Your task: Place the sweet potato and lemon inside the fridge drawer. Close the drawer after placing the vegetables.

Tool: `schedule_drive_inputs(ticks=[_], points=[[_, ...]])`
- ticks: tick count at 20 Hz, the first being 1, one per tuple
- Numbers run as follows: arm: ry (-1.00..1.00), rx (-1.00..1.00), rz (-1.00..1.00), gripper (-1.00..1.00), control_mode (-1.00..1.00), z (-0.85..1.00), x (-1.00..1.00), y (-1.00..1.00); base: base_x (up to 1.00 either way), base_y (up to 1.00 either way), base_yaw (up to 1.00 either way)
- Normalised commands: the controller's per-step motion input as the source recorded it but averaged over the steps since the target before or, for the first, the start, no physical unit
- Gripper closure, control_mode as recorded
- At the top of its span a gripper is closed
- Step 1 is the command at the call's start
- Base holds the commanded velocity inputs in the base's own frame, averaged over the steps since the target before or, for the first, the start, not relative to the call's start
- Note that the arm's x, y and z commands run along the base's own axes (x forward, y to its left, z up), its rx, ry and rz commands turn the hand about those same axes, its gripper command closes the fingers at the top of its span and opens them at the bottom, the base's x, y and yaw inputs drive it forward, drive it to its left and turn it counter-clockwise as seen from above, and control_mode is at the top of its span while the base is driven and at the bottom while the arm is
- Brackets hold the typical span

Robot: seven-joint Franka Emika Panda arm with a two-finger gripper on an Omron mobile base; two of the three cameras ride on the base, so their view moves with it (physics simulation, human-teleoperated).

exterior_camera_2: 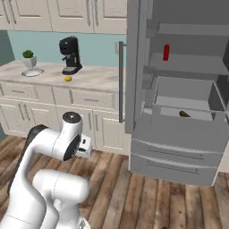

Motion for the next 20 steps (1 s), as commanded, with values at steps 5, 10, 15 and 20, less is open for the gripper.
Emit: schedule_drive_inputs(ticks=[5,10,15,20], points=[[0.0,0.0,0.0,-1.0,1.0,0.0,0.0,0.0,0.65,1.0,-0.05],[0.0,0.0,0.0,-1.0,1.0,0.0,0.0,0.0,0.96,0.92,-0.1],[0.0,0.0,0.0,-1.0,1.0,0.0,0.0,0.0,1.0,0.71,-0.13],[0.0,0.0,0.0,-1.0,1.0,0.0,0.0,0.0,1.0,0.07,-0.08]])
